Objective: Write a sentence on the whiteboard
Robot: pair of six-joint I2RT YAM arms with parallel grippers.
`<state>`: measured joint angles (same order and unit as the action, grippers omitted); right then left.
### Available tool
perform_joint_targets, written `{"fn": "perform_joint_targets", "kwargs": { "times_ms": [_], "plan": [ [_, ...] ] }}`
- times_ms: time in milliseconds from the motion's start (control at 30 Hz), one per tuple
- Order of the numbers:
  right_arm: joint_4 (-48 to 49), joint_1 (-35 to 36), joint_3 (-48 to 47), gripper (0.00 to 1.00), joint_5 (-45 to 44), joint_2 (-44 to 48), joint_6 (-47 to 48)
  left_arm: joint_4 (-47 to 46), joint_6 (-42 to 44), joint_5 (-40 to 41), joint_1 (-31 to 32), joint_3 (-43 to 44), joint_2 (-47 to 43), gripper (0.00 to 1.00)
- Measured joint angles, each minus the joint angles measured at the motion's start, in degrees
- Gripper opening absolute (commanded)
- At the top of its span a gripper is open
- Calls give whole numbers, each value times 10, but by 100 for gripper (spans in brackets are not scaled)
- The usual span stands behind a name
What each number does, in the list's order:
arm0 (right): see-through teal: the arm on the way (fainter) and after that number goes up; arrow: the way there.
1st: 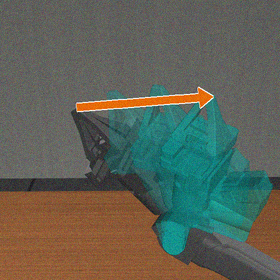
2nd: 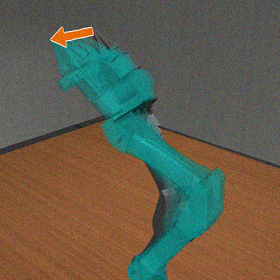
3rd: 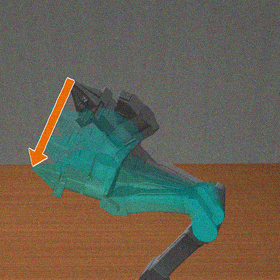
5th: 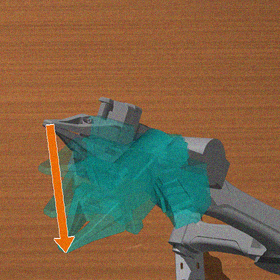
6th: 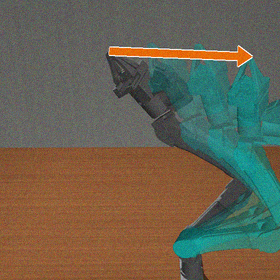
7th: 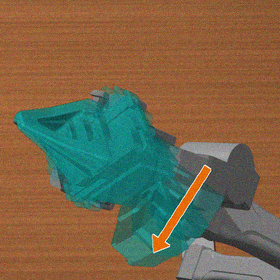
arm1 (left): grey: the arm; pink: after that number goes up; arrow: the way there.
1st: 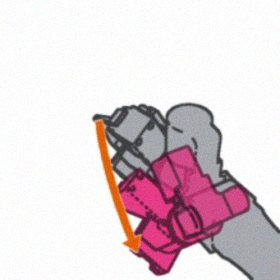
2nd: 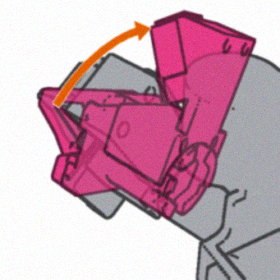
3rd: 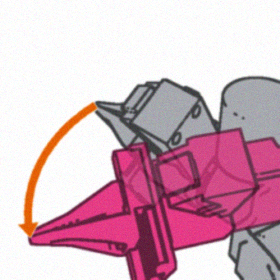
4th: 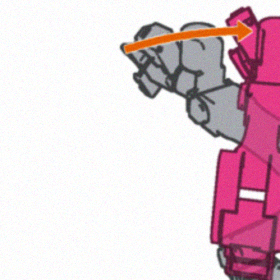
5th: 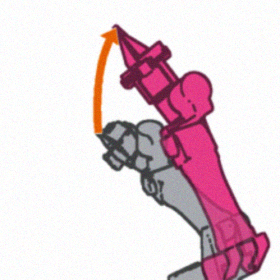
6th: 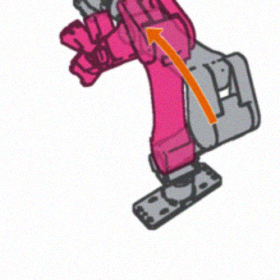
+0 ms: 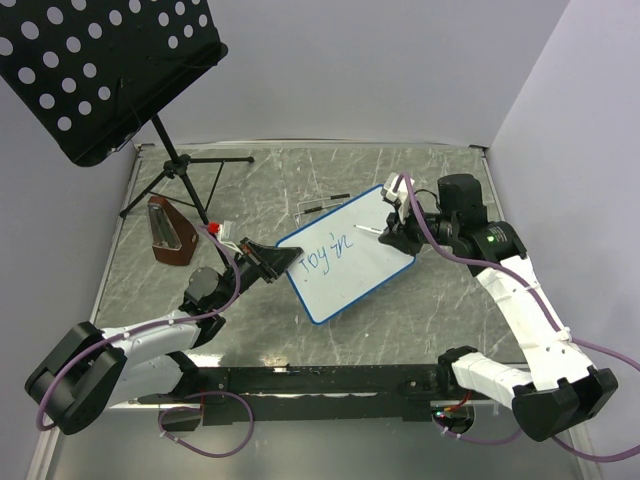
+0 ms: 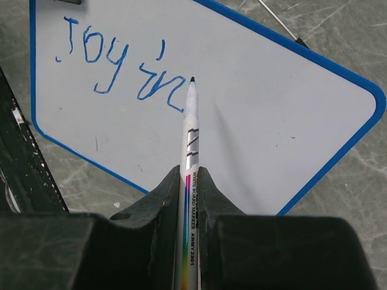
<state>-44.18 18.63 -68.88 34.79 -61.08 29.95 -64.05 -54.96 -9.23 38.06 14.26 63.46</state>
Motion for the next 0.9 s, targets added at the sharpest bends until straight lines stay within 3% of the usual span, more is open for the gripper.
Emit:
{"fn": "perform_joint_targets", "kwargs": {
  "times_ms": [900],
  "plan": [
    [0, -7, 19, 0, -53, -24, 6, 0, -3, -3, -3, 0, 1, 1]
  ]
}}
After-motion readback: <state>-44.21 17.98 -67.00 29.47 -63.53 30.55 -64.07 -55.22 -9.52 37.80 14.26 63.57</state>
